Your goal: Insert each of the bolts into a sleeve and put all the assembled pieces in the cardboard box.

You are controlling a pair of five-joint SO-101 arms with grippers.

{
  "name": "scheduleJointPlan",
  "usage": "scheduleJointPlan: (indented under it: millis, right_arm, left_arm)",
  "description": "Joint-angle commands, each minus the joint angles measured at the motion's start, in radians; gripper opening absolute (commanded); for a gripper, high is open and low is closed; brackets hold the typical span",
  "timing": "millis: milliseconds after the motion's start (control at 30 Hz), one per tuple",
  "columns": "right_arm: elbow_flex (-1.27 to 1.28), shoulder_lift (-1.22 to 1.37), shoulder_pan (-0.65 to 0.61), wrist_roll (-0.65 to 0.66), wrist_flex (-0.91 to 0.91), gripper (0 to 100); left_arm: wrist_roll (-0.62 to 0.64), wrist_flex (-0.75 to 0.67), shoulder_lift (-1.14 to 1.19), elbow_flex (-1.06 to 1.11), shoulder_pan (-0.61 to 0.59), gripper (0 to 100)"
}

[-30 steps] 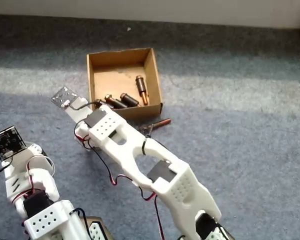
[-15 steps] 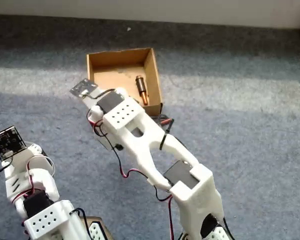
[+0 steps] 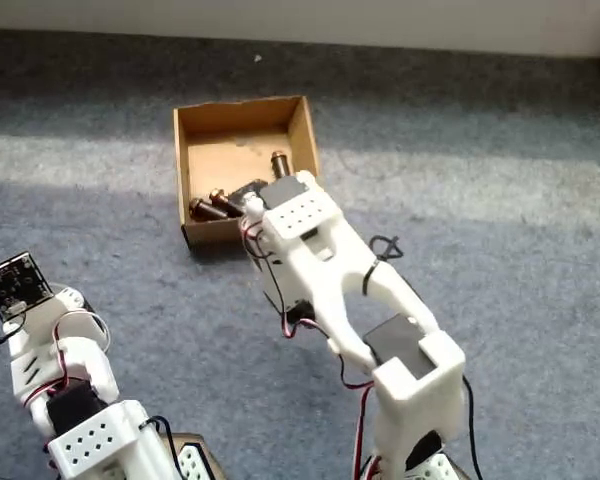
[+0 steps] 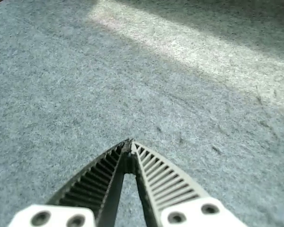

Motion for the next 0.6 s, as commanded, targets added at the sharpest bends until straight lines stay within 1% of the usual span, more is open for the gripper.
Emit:
scheduleJointPlan:
  millis: [0, 167, 367, 467, 567]
  right_arm:
    - [0.147, -0.222, 0.050, 0.005, -0.091, 0.5]
    - [0.426, -0.452, 0.093, 0.009, -0.266, 0.5]
    - [0.661, -0.489, 0.137, 0.009, -0.489, 0.5]
    - [0.717, -0.489, 0.140, 0.009, -0.530, 0.5]
    - [0.745, -0.489, 0.140, 0.009, -0.532, 0.5]
  left_arm:
    - [0.008, -0.023, -0.008, -0.053, -0.002, 1]
    - [0.008, -0.023, -0.008, -0.053, -0.002, 1]
    - [0.008, -0.023, -0.008, -0.053, -0.002, 1]
    - [0.008, -0.023, -0.008, -0.053, -0.002, 1]
    - [0.008, -0.023, -0.008, -0.051, -0.002, 1]
